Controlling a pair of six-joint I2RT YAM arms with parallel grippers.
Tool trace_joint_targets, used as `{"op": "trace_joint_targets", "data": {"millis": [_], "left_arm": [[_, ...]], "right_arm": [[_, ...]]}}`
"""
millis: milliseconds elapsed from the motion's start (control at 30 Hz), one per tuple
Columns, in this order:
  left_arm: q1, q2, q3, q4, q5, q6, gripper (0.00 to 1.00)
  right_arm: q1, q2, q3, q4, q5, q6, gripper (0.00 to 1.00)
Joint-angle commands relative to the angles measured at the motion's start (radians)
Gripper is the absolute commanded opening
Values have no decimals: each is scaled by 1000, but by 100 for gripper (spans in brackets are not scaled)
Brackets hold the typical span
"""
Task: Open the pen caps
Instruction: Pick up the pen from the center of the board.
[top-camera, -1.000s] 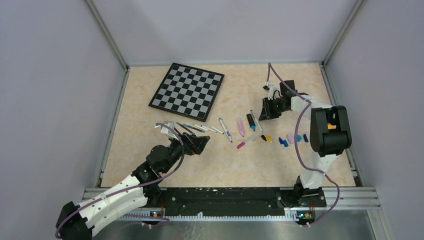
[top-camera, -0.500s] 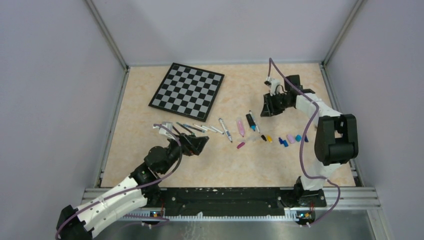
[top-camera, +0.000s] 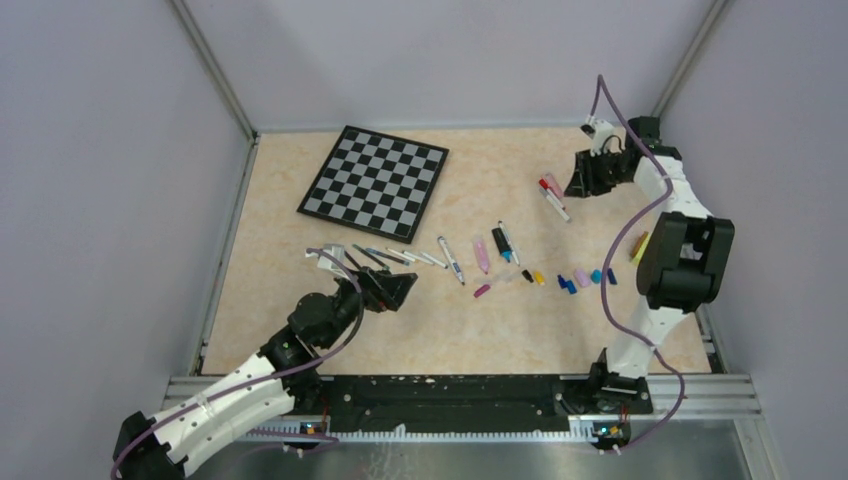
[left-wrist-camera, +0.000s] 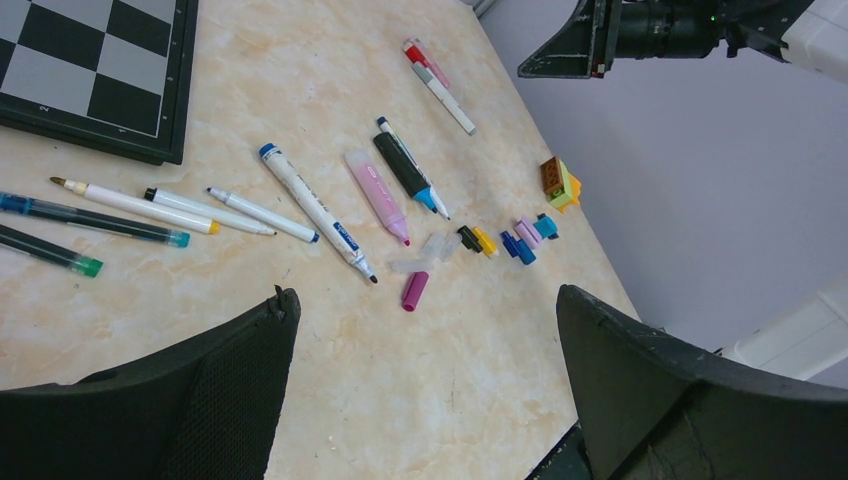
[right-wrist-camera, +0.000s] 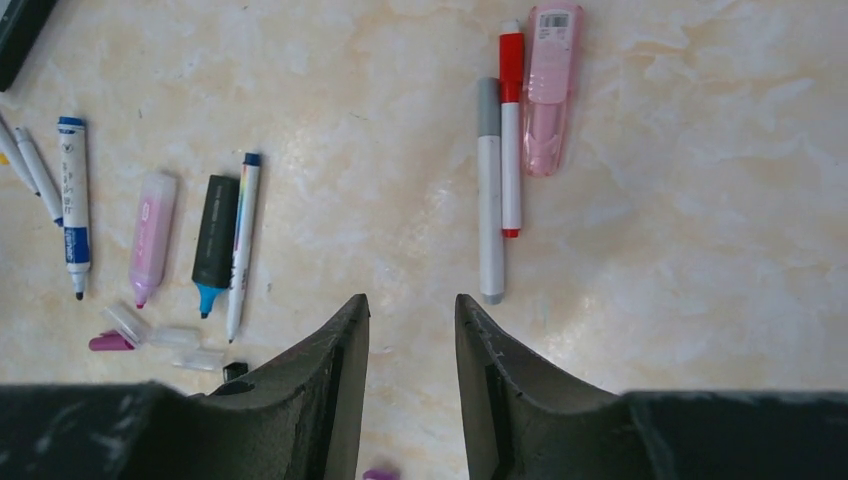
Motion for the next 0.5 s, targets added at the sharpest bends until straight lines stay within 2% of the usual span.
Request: {"op": "trace_joint_targets", "data": {"millis": [0, 467], "left_arm": [[5, -8, 34, 22, -16, 9, 99], [5, 14, 30, 29, -20, 12, 99]], "right_arm": [[-3, 93, 106, -92, -1, -59, 36], [15, 240, 185, -120, 124, -71, 29]]}}
